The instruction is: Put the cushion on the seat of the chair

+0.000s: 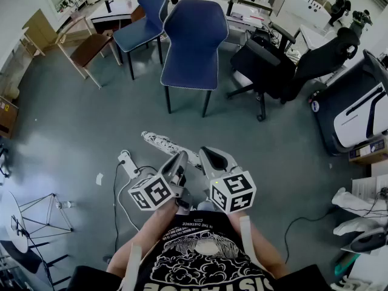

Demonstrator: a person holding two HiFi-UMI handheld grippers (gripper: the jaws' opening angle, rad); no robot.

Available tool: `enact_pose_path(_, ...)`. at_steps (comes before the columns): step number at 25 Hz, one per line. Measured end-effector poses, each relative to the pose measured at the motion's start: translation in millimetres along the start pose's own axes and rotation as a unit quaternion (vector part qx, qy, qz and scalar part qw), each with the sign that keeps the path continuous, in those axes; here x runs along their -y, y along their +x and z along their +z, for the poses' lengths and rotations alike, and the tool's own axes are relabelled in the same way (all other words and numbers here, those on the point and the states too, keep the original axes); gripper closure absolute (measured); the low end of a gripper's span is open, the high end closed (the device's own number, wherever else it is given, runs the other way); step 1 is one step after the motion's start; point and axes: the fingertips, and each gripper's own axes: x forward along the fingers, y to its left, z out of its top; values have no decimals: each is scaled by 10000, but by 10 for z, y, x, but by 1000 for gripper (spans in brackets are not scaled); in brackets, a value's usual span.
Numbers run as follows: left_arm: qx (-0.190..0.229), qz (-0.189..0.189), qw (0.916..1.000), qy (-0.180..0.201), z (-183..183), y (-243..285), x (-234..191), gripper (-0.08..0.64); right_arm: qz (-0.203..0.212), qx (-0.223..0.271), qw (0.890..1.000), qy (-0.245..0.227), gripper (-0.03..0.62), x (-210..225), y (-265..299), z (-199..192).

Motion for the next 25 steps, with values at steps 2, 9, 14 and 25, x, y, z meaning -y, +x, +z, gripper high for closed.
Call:
enact_pose_path(2, -15, 5, 10000, 8, 0, -12, -13, 543, -6, -13, 10000, -6, 594, -16, 2, -11)
enact_pose_path(9, -41, 15, 10000, -34, -11, 26, -36, 543, -108, -37, 9999, 13, 594, 65, 7, -39)
enact_pose_path(14, -80, 100, 9999, -20, 2, 98, -111, 542, -53, -91, 9998, 142, 594, 147, 124, -72)
enact_pose_path(25, 10, 428, 9991, 5, 328, 686, -351, 543, 289, -198, 9991, 232, 594, 601, 723, 192)
